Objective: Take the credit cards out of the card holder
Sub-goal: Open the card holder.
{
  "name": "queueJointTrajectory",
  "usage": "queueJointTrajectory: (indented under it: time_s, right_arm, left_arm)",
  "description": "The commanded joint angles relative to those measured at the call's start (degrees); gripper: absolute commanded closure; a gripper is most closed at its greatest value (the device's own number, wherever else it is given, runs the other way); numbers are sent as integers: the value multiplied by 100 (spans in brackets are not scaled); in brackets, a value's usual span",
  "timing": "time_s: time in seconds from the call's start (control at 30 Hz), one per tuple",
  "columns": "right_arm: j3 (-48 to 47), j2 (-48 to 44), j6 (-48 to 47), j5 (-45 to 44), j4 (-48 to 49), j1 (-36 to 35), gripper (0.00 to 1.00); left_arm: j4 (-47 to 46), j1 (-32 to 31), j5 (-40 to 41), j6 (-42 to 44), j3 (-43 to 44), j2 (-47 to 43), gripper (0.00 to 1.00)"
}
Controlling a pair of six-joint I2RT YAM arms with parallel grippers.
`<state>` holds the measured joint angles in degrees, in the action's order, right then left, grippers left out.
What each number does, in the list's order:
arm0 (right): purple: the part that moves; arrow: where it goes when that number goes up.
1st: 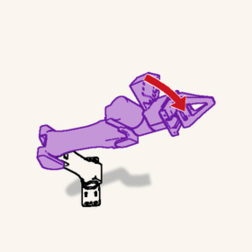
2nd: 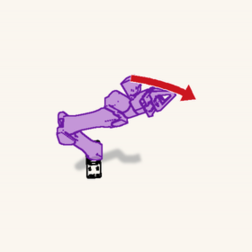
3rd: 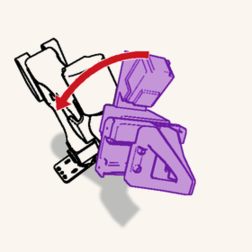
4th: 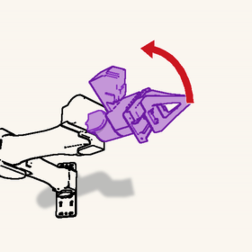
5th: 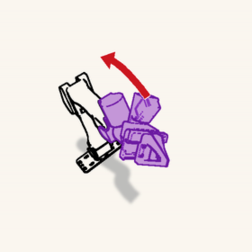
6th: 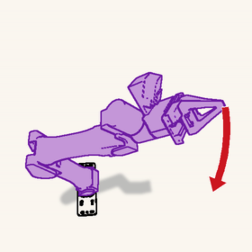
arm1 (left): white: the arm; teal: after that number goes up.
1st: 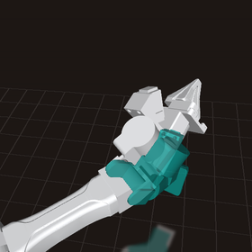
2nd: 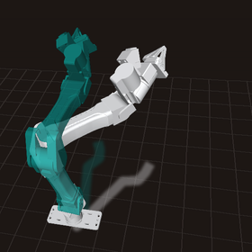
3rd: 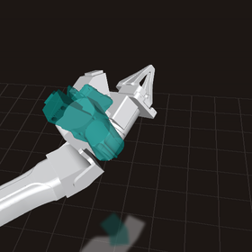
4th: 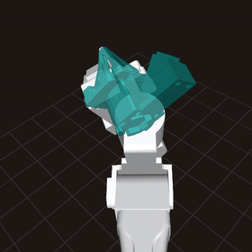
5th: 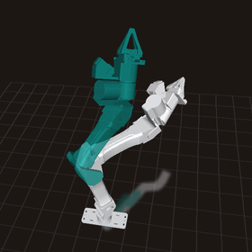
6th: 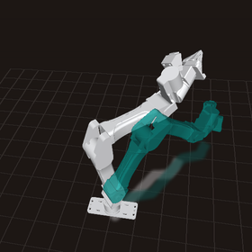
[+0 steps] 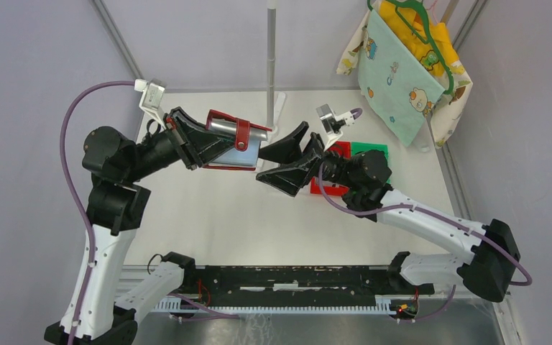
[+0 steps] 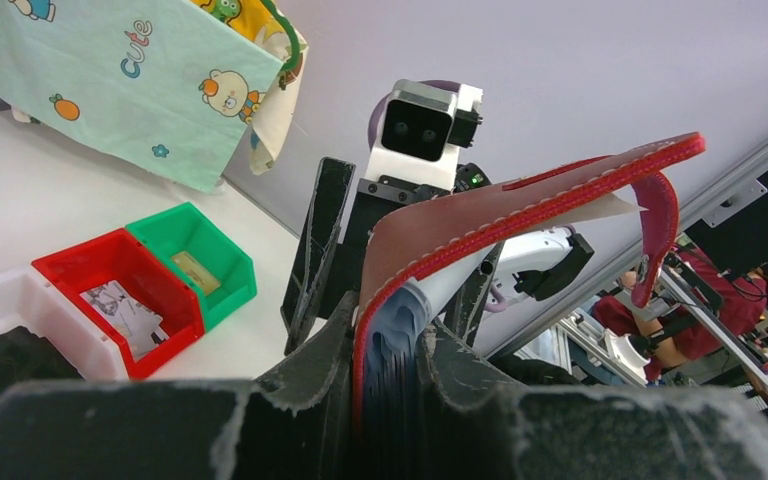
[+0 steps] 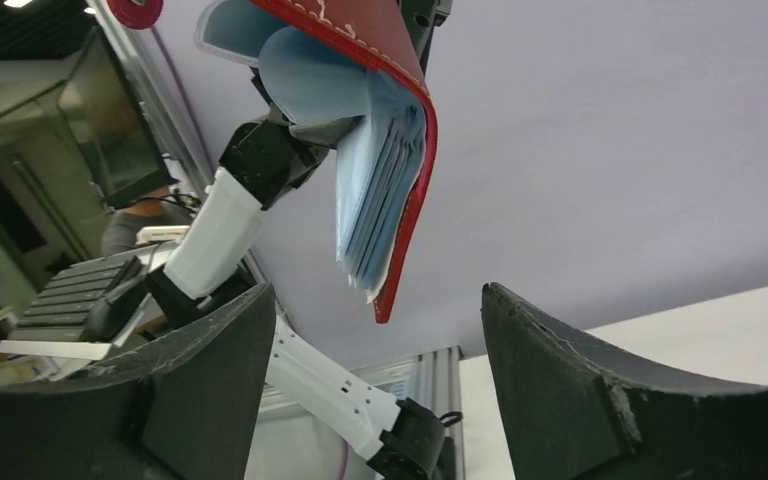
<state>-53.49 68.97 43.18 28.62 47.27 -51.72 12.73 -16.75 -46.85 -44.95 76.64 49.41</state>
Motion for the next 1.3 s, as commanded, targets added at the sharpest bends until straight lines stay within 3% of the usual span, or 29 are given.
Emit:
queueJointTrajectory:
  time_s: [0.0,0.4,0.53,0.87,1.13,1.27]
  right_arm:
    - [-94,265,852,457,1358,23,22]
    - [-395,570,1033,-49,1085,22,57]
    - [-343,530,983,-307,972,22,63]
    - [-29,656,1351,-313,1805,13,63]
    - [30,745,1496,-80,2209,-26,53]
    - [166,720,1524,29,2425,-66,43]
  left_arm:
    - [-306,-2,48,-181,79,-80,98]
    - [-197,-2,240,-227,-107,-193,98]
    - [-232,1,273,-350,-64,-176,98]
    - [-293,-2,299,-523,35,-165,98]
    - [-298,2,325,-541,96,-155,98]
    - [-299,-3,340,-548,143,-136,98]
